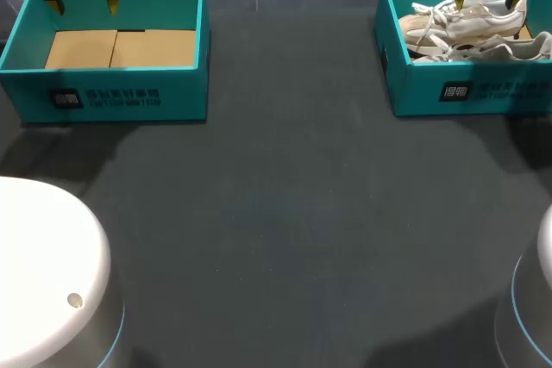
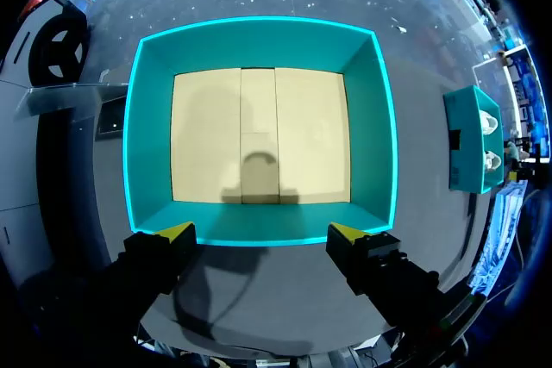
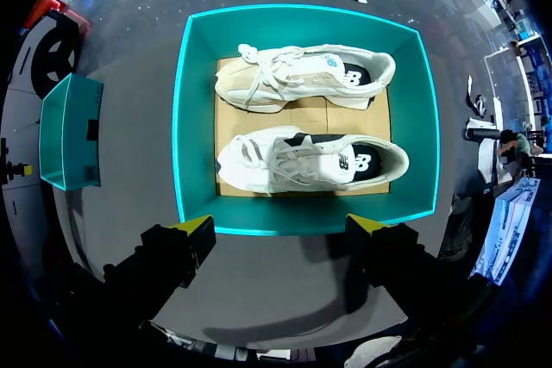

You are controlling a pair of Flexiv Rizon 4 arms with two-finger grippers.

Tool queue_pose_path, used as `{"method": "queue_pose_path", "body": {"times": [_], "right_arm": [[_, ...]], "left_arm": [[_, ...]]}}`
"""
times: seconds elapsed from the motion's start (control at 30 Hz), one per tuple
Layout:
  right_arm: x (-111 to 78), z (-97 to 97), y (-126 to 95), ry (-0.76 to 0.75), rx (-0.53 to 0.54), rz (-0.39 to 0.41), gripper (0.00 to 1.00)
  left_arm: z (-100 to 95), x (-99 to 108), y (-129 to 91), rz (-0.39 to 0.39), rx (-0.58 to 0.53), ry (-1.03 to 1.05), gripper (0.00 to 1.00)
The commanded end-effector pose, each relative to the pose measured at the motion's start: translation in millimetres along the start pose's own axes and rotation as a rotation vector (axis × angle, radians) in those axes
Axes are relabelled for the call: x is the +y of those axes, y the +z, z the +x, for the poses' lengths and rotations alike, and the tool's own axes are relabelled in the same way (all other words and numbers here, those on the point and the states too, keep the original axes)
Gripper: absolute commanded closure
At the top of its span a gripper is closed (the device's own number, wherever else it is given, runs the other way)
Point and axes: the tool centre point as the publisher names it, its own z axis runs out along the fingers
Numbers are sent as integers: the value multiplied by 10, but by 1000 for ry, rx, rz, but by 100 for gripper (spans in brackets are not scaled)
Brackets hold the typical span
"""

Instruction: Take the shoe out of the shoebox, open the shoe tongue, remove and reinsert the insole, then place the shoe into the shoebox

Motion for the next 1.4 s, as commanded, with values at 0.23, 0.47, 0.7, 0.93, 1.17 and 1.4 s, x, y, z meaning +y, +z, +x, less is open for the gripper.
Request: {"method": "queue_pose_path", "body": {"times": [0.23, 0.47, 0.7, 0.93, 1.17, 1.4], "right_arm": [[0, 0, 0, 0, 0, 0, 0], [0, 0, 0, 0, 0, 0, 0], [16, -54, 27, -24, -23, -9, 0], [23, -303, 77, -21, -66, -20, 0], [55, -631, 178, -18, -87, -41, 0], [137, -902, 328, -7, -107, -51, 0]], "left_arm": [[0, 0, 0, 0, 0, 0, 0], [0, 0, 0, 0, 0, 0, 0], [0, 0, 0, 0, 0, 0, 0], [0, 0, 0, 0, 0, 0, 0], [0, 0, 0, 0, 0, 0, 0], [0, 0, 0, 0, 0, 0, 0]]}}
